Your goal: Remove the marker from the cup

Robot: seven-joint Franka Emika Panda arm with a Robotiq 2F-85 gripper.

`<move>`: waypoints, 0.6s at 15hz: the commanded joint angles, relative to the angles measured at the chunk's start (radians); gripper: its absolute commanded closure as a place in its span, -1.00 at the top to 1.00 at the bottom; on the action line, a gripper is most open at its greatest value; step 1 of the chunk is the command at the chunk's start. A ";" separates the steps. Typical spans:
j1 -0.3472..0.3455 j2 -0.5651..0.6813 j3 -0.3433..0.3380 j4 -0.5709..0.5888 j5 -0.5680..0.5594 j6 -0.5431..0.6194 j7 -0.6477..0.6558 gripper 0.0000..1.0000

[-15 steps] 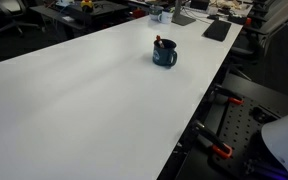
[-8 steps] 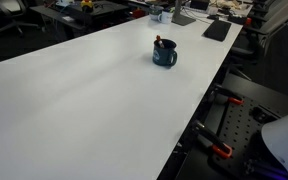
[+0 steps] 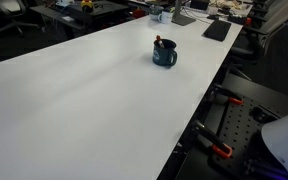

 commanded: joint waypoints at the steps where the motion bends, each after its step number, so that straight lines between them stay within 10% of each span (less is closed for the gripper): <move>1: -0.010 0.058 0.007 0.031 0.000 0.001 0.017 1.00; 9: -0.039 0.205 -0.006 0.108 0.000 0.030 0.054 1.00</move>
